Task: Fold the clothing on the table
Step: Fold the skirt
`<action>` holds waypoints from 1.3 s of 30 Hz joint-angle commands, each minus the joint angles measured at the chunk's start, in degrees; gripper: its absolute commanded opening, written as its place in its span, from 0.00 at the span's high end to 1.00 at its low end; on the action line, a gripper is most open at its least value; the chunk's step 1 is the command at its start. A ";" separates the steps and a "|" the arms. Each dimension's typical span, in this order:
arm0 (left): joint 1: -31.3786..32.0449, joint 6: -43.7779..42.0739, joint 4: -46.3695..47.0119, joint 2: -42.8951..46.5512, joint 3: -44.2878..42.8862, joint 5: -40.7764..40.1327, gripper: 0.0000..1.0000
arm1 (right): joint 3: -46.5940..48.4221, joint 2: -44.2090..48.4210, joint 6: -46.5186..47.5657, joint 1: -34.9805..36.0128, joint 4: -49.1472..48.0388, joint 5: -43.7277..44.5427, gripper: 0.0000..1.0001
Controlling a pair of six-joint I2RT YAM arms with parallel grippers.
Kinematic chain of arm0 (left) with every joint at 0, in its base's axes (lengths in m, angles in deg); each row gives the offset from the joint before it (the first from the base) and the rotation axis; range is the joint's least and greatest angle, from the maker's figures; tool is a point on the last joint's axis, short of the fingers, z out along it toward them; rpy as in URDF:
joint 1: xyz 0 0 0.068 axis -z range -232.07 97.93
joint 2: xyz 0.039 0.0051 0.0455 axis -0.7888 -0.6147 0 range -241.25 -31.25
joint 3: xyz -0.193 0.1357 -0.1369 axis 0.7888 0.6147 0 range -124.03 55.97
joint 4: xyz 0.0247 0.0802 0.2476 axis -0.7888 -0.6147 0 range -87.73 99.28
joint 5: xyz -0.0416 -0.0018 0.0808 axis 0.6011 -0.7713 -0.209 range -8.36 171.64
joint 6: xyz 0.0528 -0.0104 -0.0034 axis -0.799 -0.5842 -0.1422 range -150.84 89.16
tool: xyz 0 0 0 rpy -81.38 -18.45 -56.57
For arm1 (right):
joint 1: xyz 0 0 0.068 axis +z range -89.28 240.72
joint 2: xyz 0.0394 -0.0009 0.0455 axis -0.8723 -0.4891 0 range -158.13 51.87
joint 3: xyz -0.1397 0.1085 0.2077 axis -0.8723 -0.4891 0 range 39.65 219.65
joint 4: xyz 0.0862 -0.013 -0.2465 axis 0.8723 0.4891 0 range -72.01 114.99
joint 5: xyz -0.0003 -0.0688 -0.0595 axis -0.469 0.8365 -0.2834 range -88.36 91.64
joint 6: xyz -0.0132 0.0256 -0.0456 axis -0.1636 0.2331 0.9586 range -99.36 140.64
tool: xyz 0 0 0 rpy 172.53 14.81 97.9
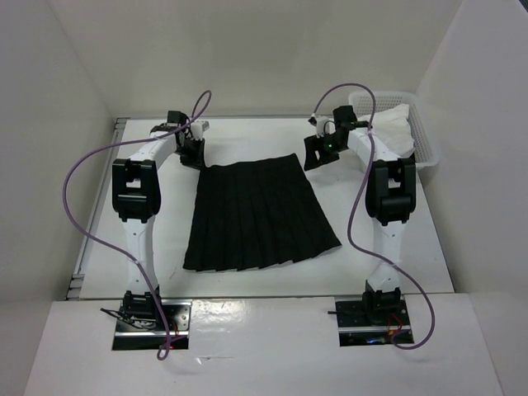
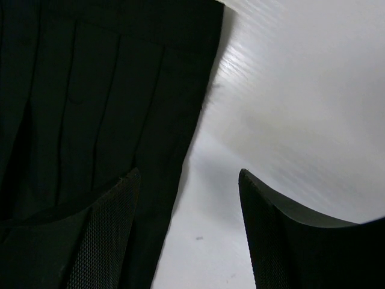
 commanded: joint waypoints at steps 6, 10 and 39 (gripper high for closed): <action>4.11 -3.29 -2.00 3.48 0.91 -2.35 0.79 | 11.23 -5.71 -1.13 3.86 -1.60 -3.02 0.27; 5.60 -3.82 -2.00 3.48 -0.14 -3.57 0.79 | 14.30 -7.66 -1.13 4.39 -1.60 -3.02 0.27; 6.22 -3.82 -2.53 2.42 -1.20 -4.63 0.79 | 9.22 -8.54 1.51 1.49 -2.13 3.49 0.27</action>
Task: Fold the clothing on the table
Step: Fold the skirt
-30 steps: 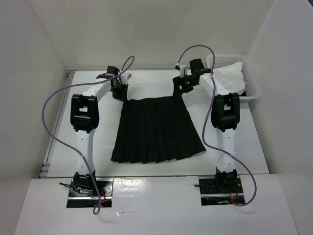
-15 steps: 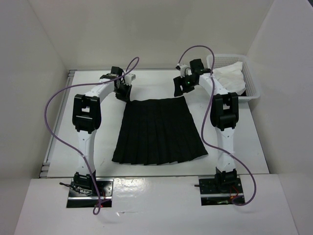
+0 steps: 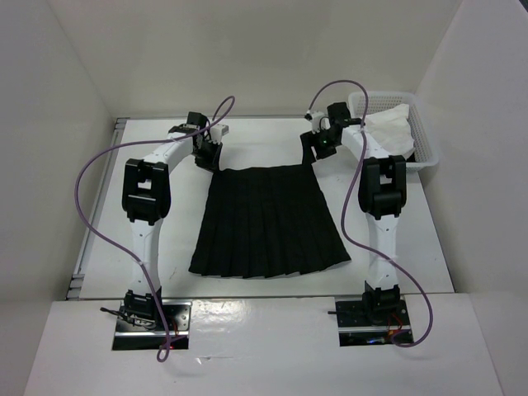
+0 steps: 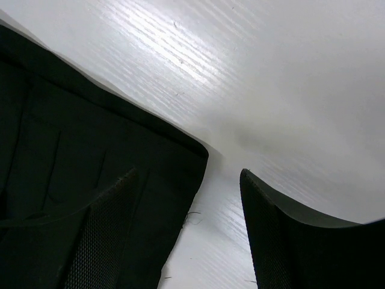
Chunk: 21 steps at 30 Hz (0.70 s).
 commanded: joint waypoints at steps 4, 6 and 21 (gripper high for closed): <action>-0.34 -1.15 -1.85 1.90 -1.31 -0.83 0.79 | -2.29 -0.49 1.56 0.07 -1.23 -1.53 0.27; -0.34 -1.15 -1.85 1.90 -0.79 -0.83 0.79 | -2.29 -0.50 1.56 0.07 -1.23 -2.05 0.27; -0.34 -1.15 -1.85 1.90 -0.26 0.23 0.79 | -3.61 -2.08 2.09 1.12 -1.76 -5.04 0.39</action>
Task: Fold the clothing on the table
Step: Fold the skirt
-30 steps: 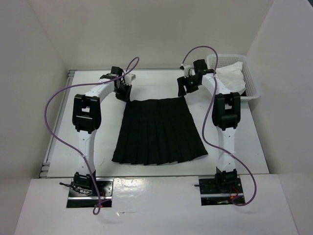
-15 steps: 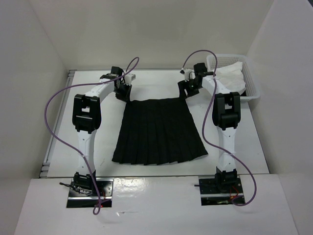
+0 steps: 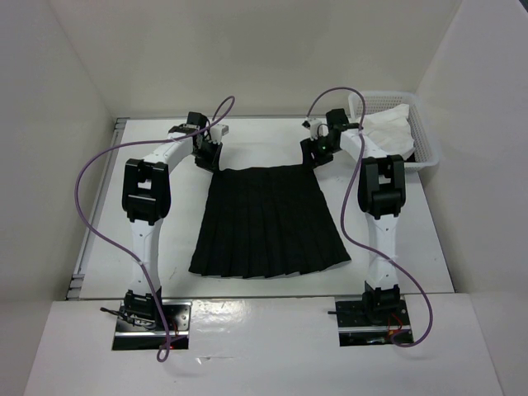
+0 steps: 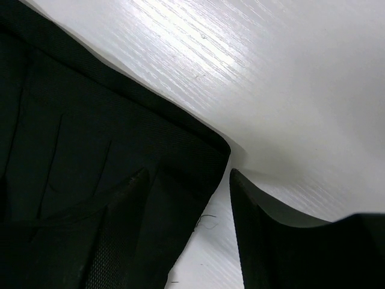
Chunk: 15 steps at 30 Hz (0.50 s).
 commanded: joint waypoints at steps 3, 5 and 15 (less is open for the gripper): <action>-0.34 -1.15 -1.24 1.90 0.36 0.20 0.79 | 0.02 -2.16 0.66 1.04 -1.48 -1.85 0.44; -0.34 -1.15 -1.24 1.90 0.88 0.20 0.79 | 0.02 -2.17 0.66 1.57 -1.48 -2.99 0.48; 0.19 -1.68 -1.23 1.37 -1.04 1.26 0.82 | 2.21 -3.84 0.66 3.14 -0.42 -3.52 0.90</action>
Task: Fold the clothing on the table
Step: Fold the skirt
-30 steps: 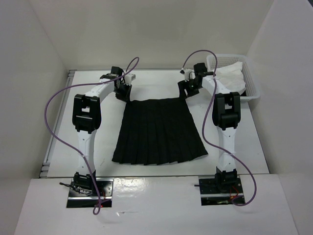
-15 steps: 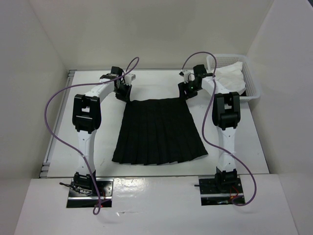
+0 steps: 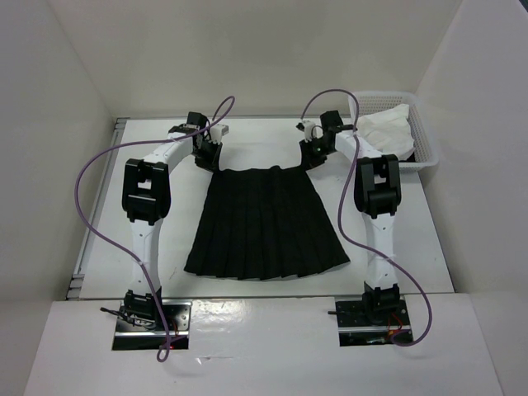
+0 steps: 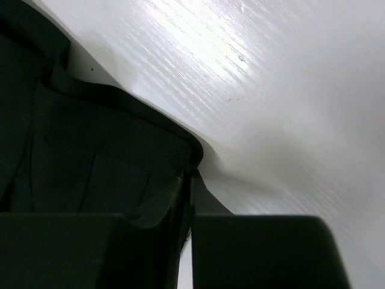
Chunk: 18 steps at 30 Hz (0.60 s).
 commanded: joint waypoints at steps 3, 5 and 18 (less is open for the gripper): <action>0.19 -1.66 -1.84 0.15 -3.09 0.65 0.83 | 2.99 -2.02 -0.03 1.81 0.89 0.48 1.00; 0.19 -2.18 -2.46 -0.47 -6.07 0.12 0.85 | 4.65 -2.02 -0.03 1.81 0.89 1.62 1.00; -2.19 -1.83 -19.32 -19.35 -52.70 -1.64 0.86 | 18.01 -4.22 -3.63 0.67 -1.39 19.46 1.00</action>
